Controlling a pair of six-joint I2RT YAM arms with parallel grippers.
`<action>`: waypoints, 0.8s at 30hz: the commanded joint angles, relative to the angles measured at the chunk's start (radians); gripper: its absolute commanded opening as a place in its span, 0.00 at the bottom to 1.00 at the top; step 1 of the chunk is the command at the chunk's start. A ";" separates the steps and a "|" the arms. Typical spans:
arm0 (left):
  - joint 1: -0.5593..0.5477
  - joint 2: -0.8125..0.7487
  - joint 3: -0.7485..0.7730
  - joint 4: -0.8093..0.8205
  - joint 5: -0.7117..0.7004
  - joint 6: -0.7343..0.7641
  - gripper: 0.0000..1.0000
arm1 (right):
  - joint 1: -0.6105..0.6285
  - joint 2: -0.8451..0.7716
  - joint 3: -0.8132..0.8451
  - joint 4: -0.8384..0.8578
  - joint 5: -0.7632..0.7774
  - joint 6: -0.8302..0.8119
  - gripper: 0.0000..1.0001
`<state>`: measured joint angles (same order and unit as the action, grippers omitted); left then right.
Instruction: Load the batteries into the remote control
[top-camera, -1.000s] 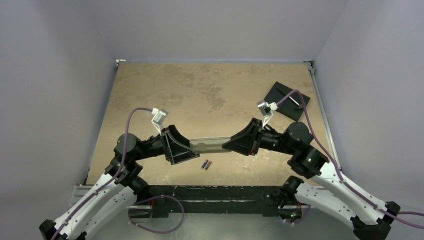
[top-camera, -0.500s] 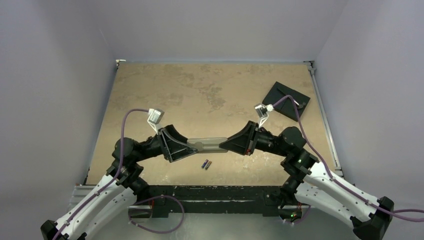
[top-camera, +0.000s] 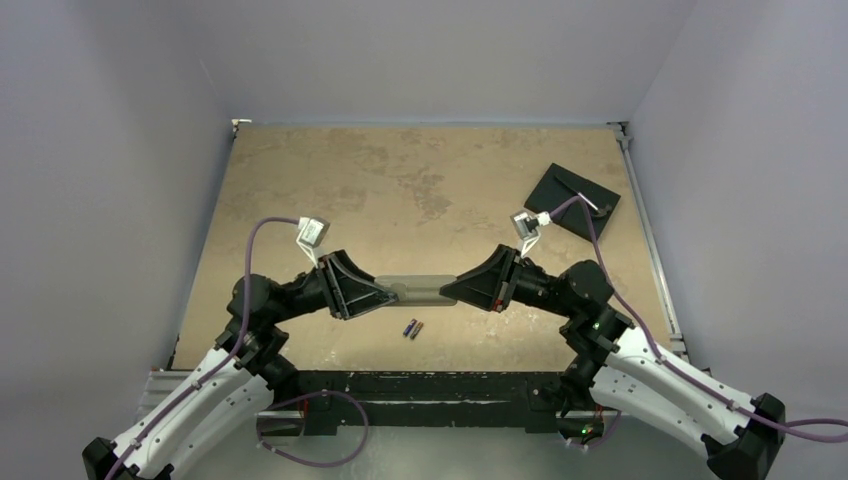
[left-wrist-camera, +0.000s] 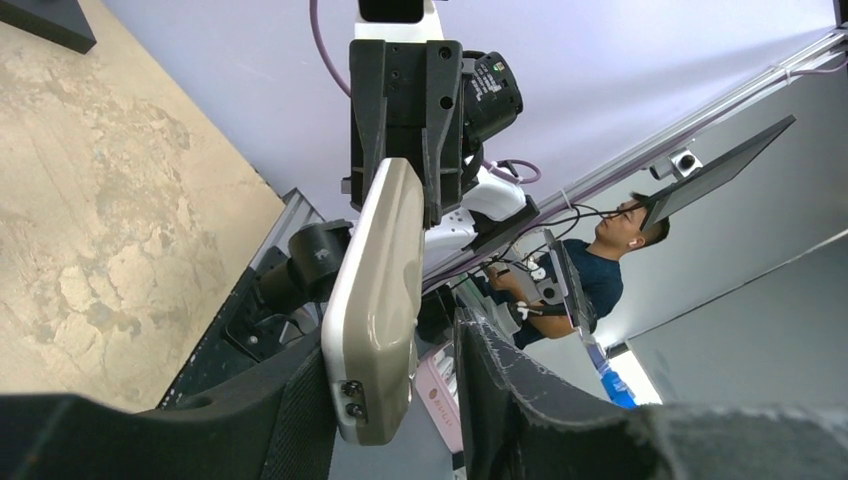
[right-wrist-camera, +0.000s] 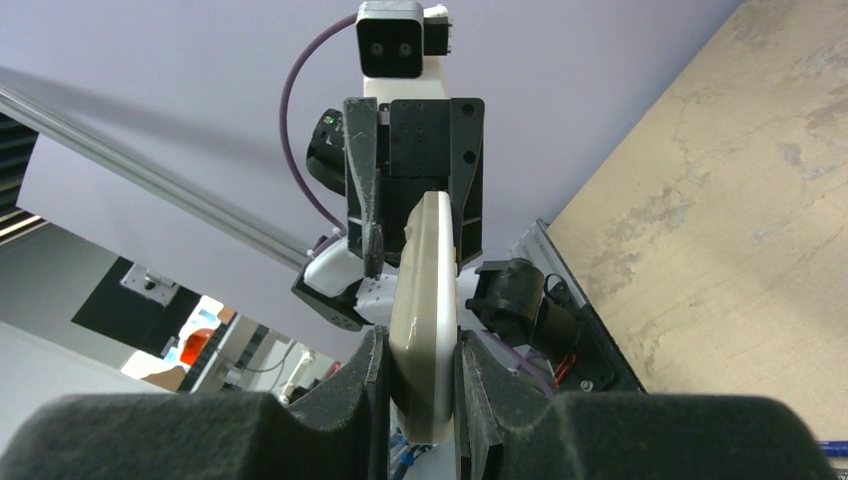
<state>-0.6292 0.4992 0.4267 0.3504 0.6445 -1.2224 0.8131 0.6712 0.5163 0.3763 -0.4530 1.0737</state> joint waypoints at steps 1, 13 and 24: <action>0.001 -0.001 -0.002 0.058 0.002 -0.011 0.40 | 0.001 -0.014 -0.007 0.053 0.055 0.009 0.00; 0.001 0.012 -0.014 0.073 -0.019 -0.014 0.02 | 0.000 -0.024 -0.042 0.062 0.048 0.010 0.00; 0.001 -0.004 -0.003 -0.039 -0.074 0.046 0.00 | 0.000 -0.055 -0.019 -0.064 0.071 -0.057 0.41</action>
<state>-0.6308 0.5110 0.4114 0.3405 0.6308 -1.2278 0.8150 0.6403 0.4713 0.3897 -0.4358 1.0782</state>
